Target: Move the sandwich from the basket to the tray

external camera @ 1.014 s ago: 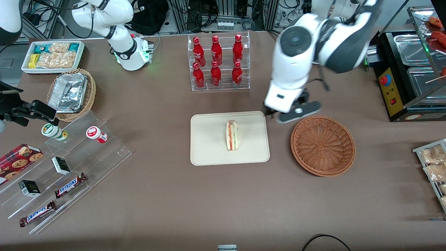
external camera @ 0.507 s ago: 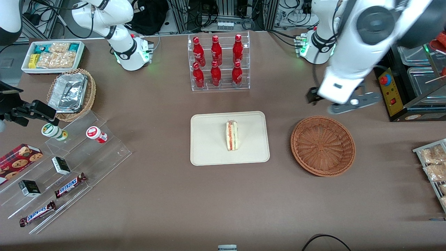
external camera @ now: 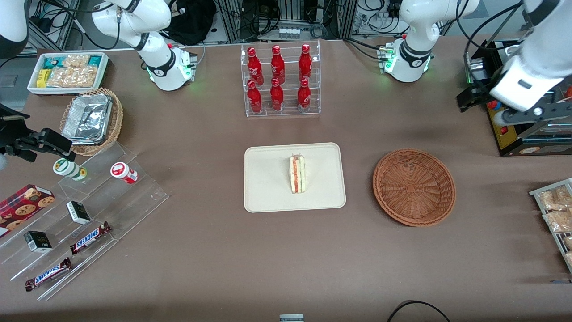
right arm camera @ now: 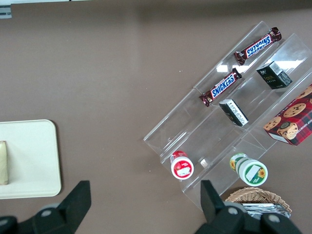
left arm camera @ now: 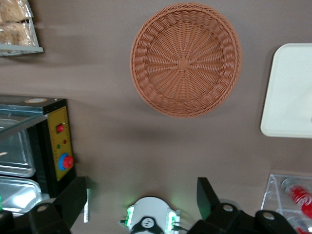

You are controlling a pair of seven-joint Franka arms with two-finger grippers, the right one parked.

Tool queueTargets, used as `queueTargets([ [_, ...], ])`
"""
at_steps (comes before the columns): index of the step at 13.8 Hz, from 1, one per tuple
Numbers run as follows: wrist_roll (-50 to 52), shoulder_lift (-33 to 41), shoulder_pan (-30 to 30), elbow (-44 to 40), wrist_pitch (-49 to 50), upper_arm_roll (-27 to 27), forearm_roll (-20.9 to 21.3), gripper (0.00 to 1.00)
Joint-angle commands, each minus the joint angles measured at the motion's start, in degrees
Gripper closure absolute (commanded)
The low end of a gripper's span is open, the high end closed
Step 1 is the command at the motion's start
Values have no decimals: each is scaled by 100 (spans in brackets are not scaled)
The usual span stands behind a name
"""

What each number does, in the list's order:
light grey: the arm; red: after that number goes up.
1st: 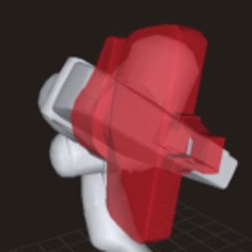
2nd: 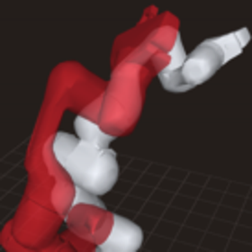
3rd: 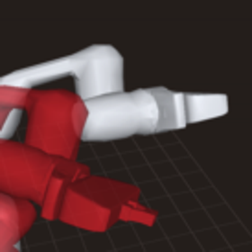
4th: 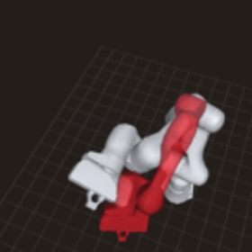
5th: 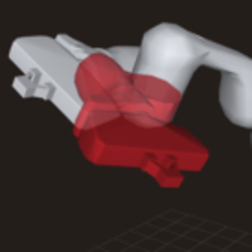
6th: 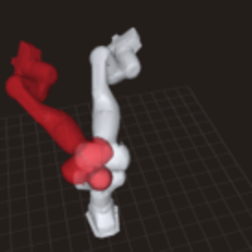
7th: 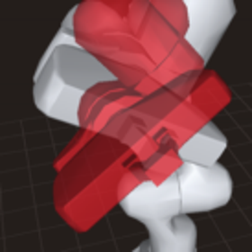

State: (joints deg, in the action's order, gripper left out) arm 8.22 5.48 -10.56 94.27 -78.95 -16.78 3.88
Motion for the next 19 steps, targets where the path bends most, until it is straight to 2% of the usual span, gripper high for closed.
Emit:
queueTargets([
  [1,-251,94,1,-136,72,191,-89,0],
  [5,-242,-196,177,-436,29,272,-97,0],
  [8,-574,-275,177,-533,-42,280,-256,0],
  [19,-629,-478,274,-823,-68,359,-203,0],
])
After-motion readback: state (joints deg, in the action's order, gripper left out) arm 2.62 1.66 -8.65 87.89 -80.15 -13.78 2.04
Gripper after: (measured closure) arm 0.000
